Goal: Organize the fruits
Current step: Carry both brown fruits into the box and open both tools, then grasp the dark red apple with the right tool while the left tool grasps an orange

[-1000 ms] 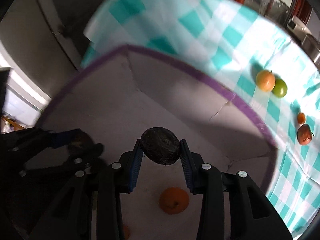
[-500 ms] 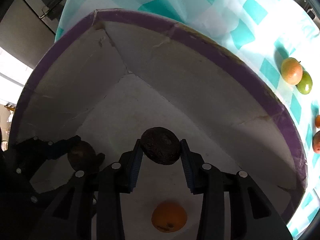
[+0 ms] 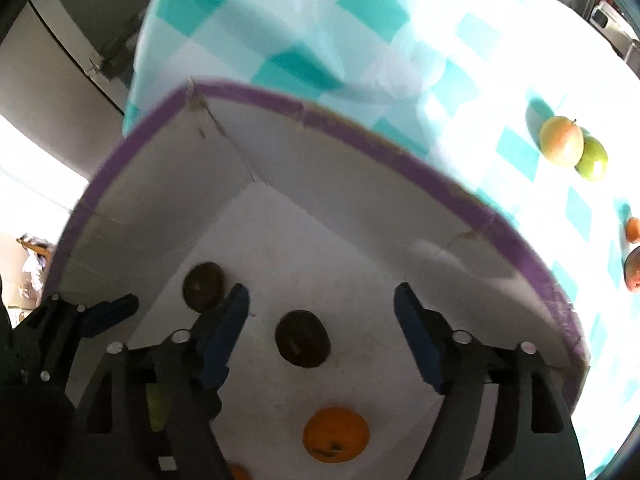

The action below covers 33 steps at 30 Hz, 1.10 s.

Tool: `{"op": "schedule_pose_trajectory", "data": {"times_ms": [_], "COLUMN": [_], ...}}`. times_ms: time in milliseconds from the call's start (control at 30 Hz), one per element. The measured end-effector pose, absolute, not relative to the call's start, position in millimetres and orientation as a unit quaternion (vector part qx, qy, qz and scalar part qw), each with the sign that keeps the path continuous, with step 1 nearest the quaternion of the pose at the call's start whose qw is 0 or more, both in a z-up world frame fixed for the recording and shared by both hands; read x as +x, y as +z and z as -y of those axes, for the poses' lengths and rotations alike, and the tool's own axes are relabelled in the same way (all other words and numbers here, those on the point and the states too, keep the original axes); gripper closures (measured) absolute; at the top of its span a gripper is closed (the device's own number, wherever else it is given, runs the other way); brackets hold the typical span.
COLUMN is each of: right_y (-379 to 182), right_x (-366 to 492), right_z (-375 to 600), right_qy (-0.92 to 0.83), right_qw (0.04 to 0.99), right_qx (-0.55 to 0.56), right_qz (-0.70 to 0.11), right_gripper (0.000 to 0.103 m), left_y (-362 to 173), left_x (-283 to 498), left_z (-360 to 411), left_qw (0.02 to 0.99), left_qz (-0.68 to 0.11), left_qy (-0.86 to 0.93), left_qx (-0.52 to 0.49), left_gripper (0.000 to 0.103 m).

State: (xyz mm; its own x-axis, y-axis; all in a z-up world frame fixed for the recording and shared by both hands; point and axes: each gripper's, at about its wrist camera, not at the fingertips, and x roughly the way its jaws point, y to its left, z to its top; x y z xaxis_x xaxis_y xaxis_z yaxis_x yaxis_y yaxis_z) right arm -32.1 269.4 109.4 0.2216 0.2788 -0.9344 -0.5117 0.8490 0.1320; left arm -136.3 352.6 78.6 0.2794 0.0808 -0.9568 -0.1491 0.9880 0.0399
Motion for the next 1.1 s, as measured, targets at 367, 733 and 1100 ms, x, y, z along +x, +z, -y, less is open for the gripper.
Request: {"op": "schedule_pose_trajectory", "data": {"times_ms": [367,733,1100], "right_y": [187.2,226.3,236.2], "right_x": [-65.7,-121.5,-156.4], "right_z": [-204.7,-102.2,49.3], "right_qy": [0.266,0.244,0.234], "right_qw": [0.838,0.876,0.887], "right_qx": [0.013,0.076,0.040], "right_qz": [-0.477,-0.409,-0.395], "right_gripper": [0.016,0.016,0.016], "left_y": [127.2,182.1,245.5], "left_x": [-180.8,-187.5,-212.8], "left_z": [-353.5,-285.2,-145.3], "left_qw": [0.837,0.885,0.930], "left_qz": [-0.540,-0.459,-0.340], "left_qy": [0.083,0.077,0.068], "left_qx": [-0.006,-0.012,-0.122], "left_gripper": [0.009,0.005,0.002]}}
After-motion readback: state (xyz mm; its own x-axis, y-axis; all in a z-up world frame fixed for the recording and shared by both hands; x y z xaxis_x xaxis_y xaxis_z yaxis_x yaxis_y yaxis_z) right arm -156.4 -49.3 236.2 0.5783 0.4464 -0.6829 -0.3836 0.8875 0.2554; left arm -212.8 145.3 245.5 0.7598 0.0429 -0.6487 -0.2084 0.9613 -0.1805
